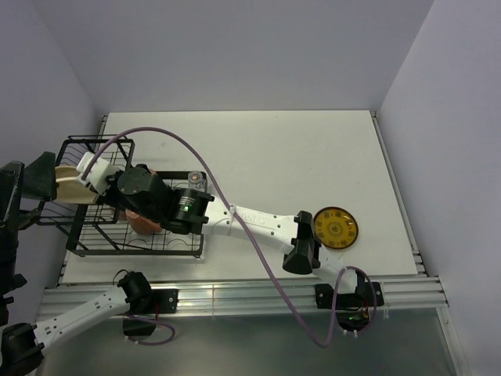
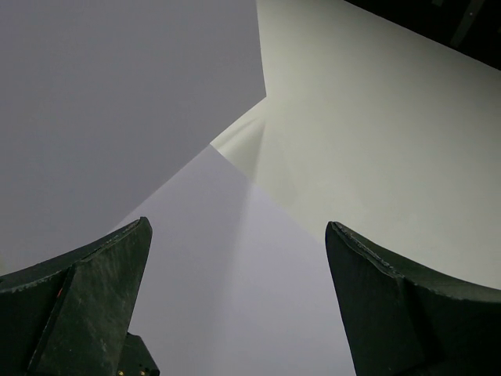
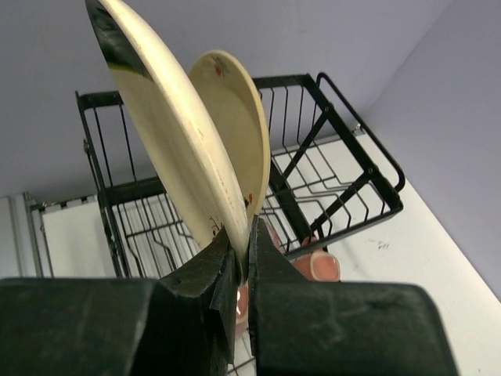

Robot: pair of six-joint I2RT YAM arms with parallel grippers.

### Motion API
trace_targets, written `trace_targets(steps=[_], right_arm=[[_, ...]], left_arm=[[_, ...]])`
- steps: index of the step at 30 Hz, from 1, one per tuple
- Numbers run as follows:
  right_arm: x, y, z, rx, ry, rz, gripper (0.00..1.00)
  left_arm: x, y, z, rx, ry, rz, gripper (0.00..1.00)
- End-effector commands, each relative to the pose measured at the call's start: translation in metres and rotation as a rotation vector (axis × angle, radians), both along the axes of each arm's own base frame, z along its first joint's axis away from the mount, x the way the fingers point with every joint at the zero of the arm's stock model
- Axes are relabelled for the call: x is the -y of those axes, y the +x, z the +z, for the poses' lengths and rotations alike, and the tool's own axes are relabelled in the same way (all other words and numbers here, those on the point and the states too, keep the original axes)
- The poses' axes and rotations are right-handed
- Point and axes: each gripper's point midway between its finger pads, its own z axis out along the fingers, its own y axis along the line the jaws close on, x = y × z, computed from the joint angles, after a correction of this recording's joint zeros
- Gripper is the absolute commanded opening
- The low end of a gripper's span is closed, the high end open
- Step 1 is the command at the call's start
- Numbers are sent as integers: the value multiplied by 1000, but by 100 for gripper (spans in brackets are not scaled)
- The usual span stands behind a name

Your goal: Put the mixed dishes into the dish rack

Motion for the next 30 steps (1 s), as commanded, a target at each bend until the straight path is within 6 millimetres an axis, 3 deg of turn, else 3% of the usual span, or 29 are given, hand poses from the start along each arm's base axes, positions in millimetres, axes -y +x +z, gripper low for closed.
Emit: trace_targets(steps=[1, 12, 30], right_arm=[[0, 0, 66, 72, 192, -18, 0], [-11, 10, 49, 71, 206, -74, 0], [-27, 3, 16, -12, 206, -76, 0]], left_arm=[[-3, -12, 6, 32, -36, -54, 99], [-8, -17, 1, 27, -61, -78, 99], [-19, -23, -4, 18, -91, -88, 99]])
